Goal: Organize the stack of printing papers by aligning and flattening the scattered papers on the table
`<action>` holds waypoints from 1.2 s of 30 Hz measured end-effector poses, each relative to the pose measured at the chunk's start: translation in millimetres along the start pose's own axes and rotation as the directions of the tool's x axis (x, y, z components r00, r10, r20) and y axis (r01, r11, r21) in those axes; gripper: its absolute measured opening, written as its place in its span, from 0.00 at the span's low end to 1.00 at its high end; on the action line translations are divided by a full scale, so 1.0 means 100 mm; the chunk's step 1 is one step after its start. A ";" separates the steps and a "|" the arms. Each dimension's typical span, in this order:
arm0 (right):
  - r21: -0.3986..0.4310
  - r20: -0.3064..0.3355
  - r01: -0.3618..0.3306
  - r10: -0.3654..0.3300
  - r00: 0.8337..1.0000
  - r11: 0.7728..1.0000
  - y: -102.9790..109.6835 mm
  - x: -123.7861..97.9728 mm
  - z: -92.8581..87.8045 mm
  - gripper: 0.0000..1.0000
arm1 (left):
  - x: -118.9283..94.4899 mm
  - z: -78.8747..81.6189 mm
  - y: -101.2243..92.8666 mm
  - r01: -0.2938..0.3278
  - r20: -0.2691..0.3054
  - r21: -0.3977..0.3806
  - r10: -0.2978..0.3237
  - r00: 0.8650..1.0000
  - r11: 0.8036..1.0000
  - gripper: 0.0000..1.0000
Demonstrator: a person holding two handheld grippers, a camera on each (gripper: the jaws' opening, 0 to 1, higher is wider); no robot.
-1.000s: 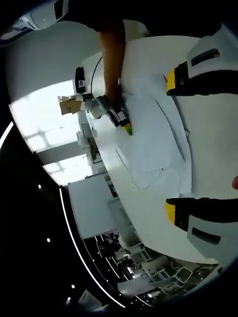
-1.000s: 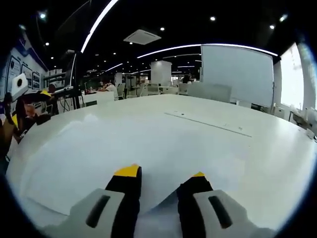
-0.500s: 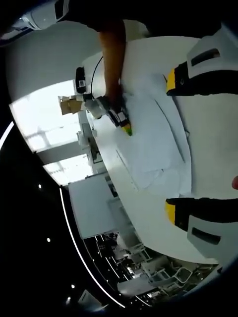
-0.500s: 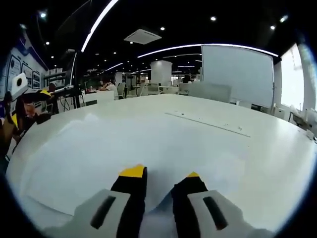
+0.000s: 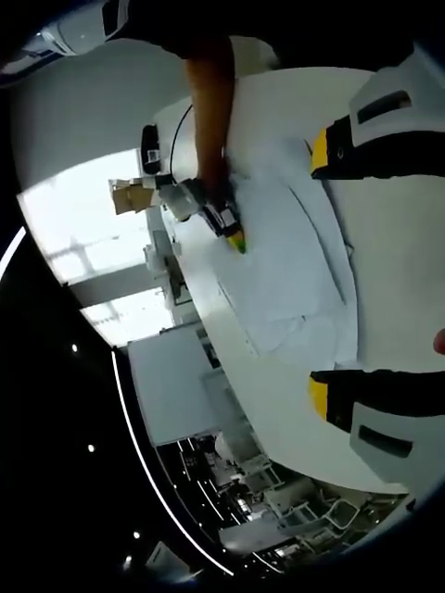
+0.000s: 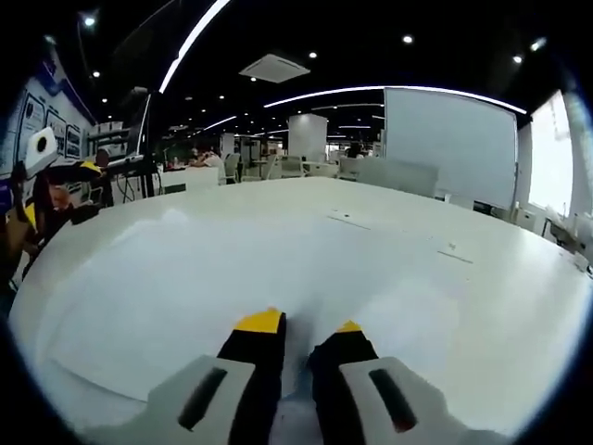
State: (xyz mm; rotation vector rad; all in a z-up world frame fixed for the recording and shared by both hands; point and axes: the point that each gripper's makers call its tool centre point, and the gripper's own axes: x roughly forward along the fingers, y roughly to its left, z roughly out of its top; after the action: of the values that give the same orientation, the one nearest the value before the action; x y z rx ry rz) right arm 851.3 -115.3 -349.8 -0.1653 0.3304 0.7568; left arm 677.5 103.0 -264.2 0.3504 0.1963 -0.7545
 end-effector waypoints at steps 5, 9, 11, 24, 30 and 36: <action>0.002 -0.002 -0.010 0.010 1.000 1.000 0.03 0.00 0.00 0.04 | 0.00 0.00 0.00 0.001 0.000 0.001 -0.001 1.000 1.000 0.87; -0.001 -0.002 -0.010 0.010 1.000 1.000 0.03 0.00 0.00 0.03 | 0.00 0.00 -0.01 0.005 0.003 -0.006 -0.005 1.000 1.000 0.87; -0.001 -0.002 -0.011 0.011 1.000 1.000 0.04 0.00 0.00 0.03 | 0.00 0.00 -0.01 0.005 0.004 -0.006 -0.005 1.000 1.000 0.87; -0.009 -0.003 -0.025 0.025 1.000 1.000 0.08 0.01 0.00 0.00 | 0.00 0.00 -0.02 0.010 0.008 -0.007 -0.010 1.000 1.000 0.88; 0.000 -0.006 -0.025 0.025 1.000 1.000 0.08 0.00 0.00 0.00 | 0.00 0.02 -0.01 0.010 0.011 -0.007 -0.010 1.000 1.000 0.88; 0.005 -0.008 -0.025 0.025 1.000 1.000 0.08 0.00 0.00 0.00 | 0.00 0.02 0.00 0.009 0.006 -0.001 -0.009 1.000 1.000 0.88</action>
State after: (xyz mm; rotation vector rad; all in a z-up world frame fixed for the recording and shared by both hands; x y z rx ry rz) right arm 845.6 -109.4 -350.1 -0.1599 0.3426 0.7806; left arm 677.4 102.3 -262.6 0.3465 0.1924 -0.7643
